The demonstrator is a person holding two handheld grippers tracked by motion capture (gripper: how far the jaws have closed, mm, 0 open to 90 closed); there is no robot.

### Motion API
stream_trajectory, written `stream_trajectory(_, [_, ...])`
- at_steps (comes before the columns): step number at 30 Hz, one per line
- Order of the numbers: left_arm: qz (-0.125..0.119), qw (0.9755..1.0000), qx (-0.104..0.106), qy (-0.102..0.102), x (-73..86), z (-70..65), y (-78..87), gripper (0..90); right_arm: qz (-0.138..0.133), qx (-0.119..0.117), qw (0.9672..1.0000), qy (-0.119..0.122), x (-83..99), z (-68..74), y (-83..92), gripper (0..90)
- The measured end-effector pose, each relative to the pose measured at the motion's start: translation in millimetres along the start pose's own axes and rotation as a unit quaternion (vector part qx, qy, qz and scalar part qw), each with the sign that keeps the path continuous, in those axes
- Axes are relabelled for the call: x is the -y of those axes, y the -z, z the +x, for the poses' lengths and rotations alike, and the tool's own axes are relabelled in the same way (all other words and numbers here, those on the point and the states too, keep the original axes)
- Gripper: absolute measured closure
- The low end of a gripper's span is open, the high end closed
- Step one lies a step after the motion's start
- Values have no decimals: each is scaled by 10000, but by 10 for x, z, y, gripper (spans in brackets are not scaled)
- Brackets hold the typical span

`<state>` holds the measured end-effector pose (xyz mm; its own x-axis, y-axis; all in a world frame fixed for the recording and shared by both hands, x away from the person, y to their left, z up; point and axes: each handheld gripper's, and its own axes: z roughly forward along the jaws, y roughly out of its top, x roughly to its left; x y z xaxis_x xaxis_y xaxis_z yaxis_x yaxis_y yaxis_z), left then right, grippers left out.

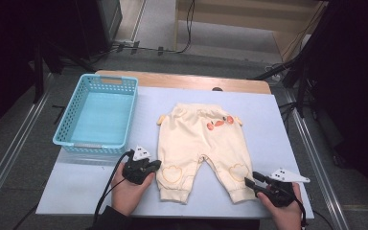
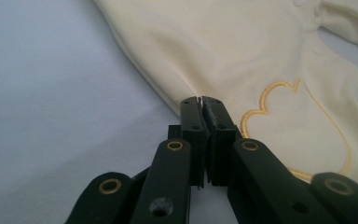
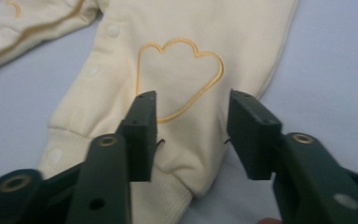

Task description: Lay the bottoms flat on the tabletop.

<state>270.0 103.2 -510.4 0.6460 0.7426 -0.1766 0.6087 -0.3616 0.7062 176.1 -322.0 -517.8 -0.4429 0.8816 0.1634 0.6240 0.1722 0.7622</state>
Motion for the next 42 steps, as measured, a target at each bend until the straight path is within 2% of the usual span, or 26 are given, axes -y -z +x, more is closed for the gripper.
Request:
stream_trajectory(4, [-11,10000,-43,-30,-7,1,11,844,-183,-122,9998,-17,-23,21,14,361])
stream_trajectory(11, [-497,9986,138,-120,-57,-25,119,613,-327,-196,9992,137,-62,101,35,260])
stream_trajectory(14, [-723,9972,197,-81,-103,-33,177,531,-359,-219,9989,215,-74,131,36,232])
stream_trajectory(18, [-868,9957,320,-8,-169,-1,247,447,-374,-267,9987,236,-89,167,20,206])
stream_trajectory(19, [-832,9962,268,-59,-194,-9,254,421,-382,-279,9986,243,-93,176,14,205])
stream_trajectory(22, [-849,9955,343,-249,-290,-45,288,338,-389,-378,9981,289,-104,202,-3,188])
stream_trajectory(25, [-910,9945,379,-355,-397,-79,310,264,-414,-452,9975,351,-113,235,-16,171])
stream_trajectory(28, [-972,9936,425,-379,-492,-93,317,192,-415,-470,9972,407,-126,267,-22,143])
stream_trajectory(31, [-1058,9921,517,-421,-584,-82,328,141,-448,-499,9968,441,-141,306,-24,122])
stream_trajectory(35, [-1210,9893,735,-346,-715,-66,346,94,-485,-443,9969,430,-158,352,-21,116])
stream_trajectory(38, [-1313,9880,713,-393,-827,-63,357,94,-523,-526,9962,452,-168,376,-17,48])
stream_trajectory(40, [-1332,9880,672,-411,-904,-66,344,93,-529,-577,9958,472,-171,391,-19,0])
stream_trajectory(42, [-1294,9880,689,-480,-977,-73,322,89,-520,-533,9961,472,-176,417,-17,0])
